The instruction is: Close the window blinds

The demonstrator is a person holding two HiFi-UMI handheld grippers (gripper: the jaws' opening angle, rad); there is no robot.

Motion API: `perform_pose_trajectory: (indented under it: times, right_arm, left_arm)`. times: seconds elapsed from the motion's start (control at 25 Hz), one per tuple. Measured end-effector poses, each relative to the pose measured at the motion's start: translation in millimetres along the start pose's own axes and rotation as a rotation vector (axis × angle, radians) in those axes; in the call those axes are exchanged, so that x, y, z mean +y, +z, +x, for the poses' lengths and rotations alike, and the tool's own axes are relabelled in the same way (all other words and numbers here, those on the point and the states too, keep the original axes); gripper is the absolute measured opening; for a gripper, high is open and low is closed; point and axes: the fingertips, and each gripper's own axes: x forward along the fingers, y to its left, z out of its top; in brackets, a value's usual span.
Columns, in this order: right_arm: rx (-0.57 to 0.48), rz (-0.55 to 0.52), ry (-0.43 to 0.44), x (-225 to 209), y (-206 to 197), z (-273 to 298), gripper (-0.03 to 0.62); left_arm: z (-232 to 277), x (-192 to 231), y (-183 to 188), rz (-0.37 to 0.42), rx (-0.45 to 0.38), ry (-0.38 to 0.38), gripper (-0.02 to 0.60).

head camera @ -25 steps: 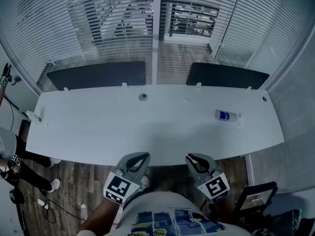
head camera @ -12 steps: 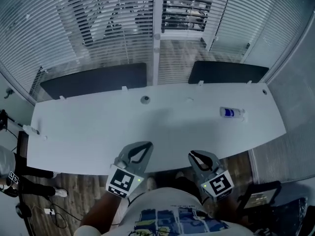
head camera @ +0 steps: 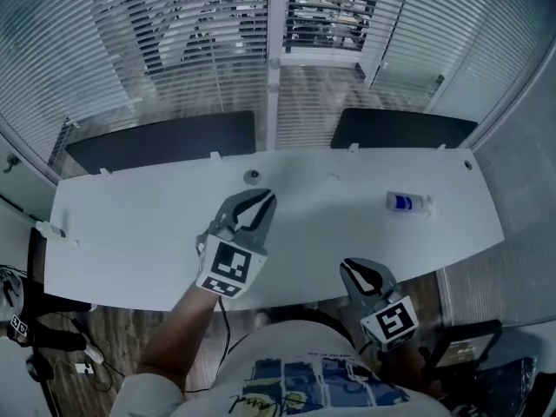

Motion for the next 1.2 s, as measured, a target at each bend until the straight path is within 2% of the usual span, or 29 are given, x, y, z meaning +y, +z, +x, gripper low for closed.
perform_pose_trajectory:
  times: [0.16,0.4,0.6,0.76,0.92,1.2]
  right_arm:
    - [0.001,-0.005,-0.007,-32,-8,3,0.021]
    - [0.005,-0.009,-0.015,-89,-24,4,0.021]
    - [0.017,0.012,-0.015,-92,-38,1,0.021]
    - [0.011,0.020,-0.025,-94,-33,0,0.021]
    - [0.017,0.037,-0.037,-97,-36,0,0.021]
    - [0.031,0.045,-0.069,-105,-53,-8,0.021]
  left_arm:
    - [47,27,4,0.076,0.056,0.054,0.054]
    - [120,62,18,0.191,0.109,0.130,0.055]
    - [144,94,16,0.285,0.155,0.187,0.055]
    - [163,120,14,0.361,0.190,0.230,0.060]
    - [181,144,9,0.423,0.223,0.262,0.098]
    - [213,174,-8,0.572,0.294,0.308,0.111]
